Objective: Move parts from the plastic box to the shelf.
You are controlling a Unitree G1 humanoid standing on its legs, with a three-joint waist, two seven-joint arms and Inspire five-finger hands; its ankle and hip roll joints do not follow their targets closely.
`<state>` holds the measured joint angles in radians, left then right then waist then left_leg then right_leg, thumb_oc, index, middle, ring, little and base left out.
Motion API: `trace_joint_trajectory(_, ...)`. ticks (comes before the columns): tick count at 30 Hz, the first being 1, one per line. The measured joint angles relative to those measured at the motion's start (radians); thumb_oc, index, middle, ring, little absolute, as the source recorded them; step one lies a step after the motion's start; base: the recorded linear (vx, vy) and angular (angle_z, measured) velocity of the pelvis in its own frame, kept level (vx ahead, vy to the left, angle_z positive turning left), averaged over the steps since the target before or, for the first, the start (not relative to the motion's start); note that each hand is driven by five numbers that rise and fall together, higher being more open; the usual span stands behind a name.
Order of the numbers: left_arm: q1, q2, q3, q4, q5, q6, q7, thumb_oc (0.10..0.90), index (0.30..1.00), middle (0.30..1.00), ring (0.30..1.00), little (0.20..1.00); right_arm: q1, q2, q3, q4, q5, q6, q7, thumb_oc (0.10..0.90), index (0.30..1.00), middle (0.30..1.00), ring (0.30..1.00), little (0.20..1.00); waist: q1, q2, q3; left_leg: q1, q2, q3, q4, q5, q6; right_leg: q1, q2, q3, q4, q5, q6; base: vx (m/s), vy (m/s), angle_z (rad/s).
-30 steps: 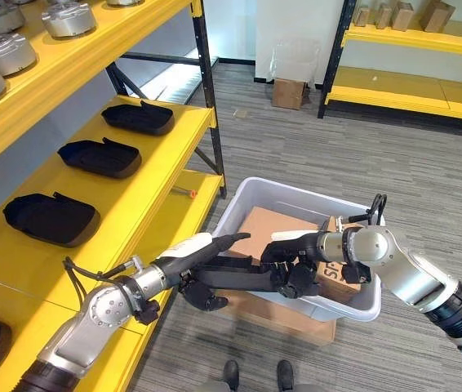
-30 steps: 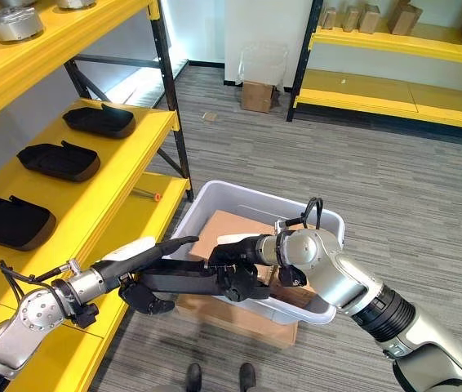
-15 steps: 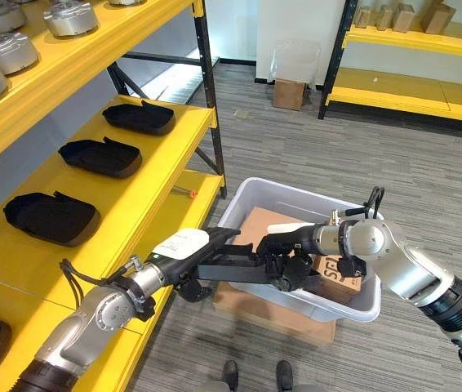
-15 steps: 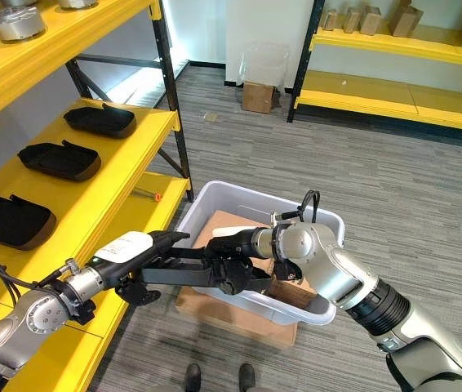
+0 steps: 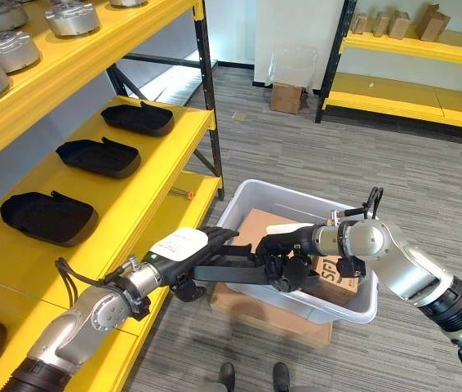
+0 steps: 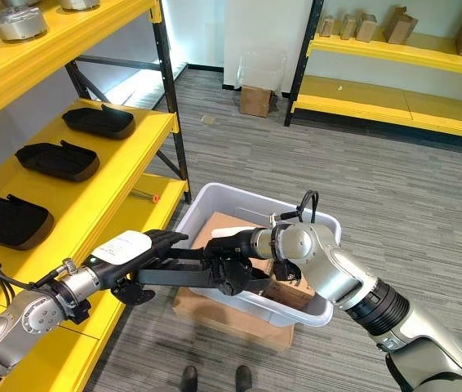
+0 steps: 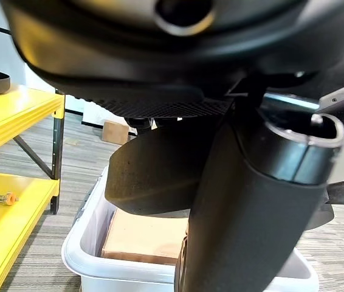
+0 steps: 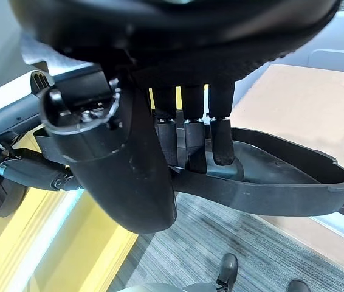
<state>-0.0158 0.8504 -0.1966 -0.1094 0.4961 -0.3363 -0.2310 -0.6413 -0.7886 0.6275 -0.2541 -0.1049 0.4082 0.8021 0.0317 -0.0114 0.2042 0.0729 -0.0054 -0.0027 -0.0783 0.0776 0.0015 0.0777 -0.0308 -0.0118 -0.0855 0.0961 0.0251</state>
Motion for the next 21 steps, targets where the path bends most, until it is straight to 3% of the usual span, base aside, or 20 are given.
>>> trace_joint_trajectory(4,-0.001,-0.003,-0.001,0.001,-0.004,0.005,-0.001,0.9,1.0,1.0,1.0,1.0,0.0,0.0,0.0,0.0,0.0,0.0,0.0,0.4,0.3,0.3,0.3,0.3,-0.001,0.0,0.0,0.0,0.0,0.0,0.0,0.0,0.0,0.0,0.0,0.0,0.0,0.0,0.0,0.0,0.0,0.0)
trace_joint_trajectory(5,-0.001,-0.003,-0.003,0.003,-0.009,0.009,-0.001,0.867,0.953,0.953,0.953,0.953,0.0,0.0,0.0,0.0,0.0,0.0,0.001,0.4,0.3,0.3,0.3,0.3,-0.001,0.0,0.0,0.0,0.0,0.0,0.0,0.0,0.0,0.0,0.0,0.001,0.0,0.0,0.0,0.0,0.0,0.0)
trace_joint_trajectory(6,-0.001,-0.003,-0.003,0.004,-0.011,0.009,-0.001,0.867,0.953,0.953,0.953,0.953,0.0,0.0,0.0,0.0,0.0,0.0,0.001,0.4,0.3,0.3,0.3,0.3,-0.001,0.0,0.0,0.0,0.0,0.0,0.0,0.0,0.0,0.0,0.0,0.001,0.0,0.0,0.0,0.0,0.0,0.0)
trace_joint_trajectory(7,-0.004,-0.003,-0.005,0.005,-0.021,0.012,-0.018,0.678,0.69,0.69,0.69,0.69,0.0,0.0,0.0,0.0,0.0,-0.001,0.006,0.4,0.3,0.3,0.3,0.3,-0.001,0.0,0.0,0.0,0.0,0.0,0.0,0.0,0.0,0.0,0.0,0.001,0.0,0.0,0.0,0.0,0.0,0.0)
trace_joint_trajectory(8,-0.004,-0.003,-0.006,0.005,-0.021,0.012,-0.023,0.624,0.613,0.613,0.613,0.613,0.0,-0.001,0.0,0.0,0.0,-0.002,0.006,0.4,0.3,0.3,0.3,0.3,-0.001,0.0,0.0,0.0,0.0,0.0,0.0,0.0,0.0,0.0,0.0,0.001,0.0,0.0,0.0,0.0,0.0,0.0)
trace_joint_trajectory(10,-0.004,-0.003,-0.008,0.005,-0.024,0.02,-0.035,0.4,0.3,0.3,0.3,0.3,-0.001,-0.003,0.0,0.0,0.0,-0.004,0.007,0.4,0.3,0.3,0.3,0.3,-0.002,0.0,0.0,0.0,0.0,0.0,0.0,0.0,0.0,0.0,0.0,0.001,0.0,0.0,0.0,0.0,0.0,0.0)
trace_joint_trajectory(16,-0.005,-0.006,-0.032,0.012,-0.098,0.092,-0.09,0.4,0.3,0.3,0.3,0.3,-0.001,-0.009,0.0,0.0,-0.001,-0.006,0.009,0.4,0.3,0.3,0.3,0.3,-0.003,0.001,0.0,0.0,0.0,0.001,0.0,0.0,0.0,0.0,0.0,0.002,0.0,0.0,0.0,0.0,0.0,0.0)
trace_joint_trajectory(21,-0.007,-0.006,-0.045,0.022,-0.132,0.096,-0.089,0.4,0.3,0.3,0.3,0.3,-0.001,-0.016,0.0,0.0,0.02,-0.005,0.03,0.4,0.3,0.3,0.3,0.3,-0.008,0.003,-0.002,0.0,0.0,0.002,0.0,0.0,0.0,-0.001,0.0,0.003,0.0,0.0,0.0,-0.01,0.005,0.0)
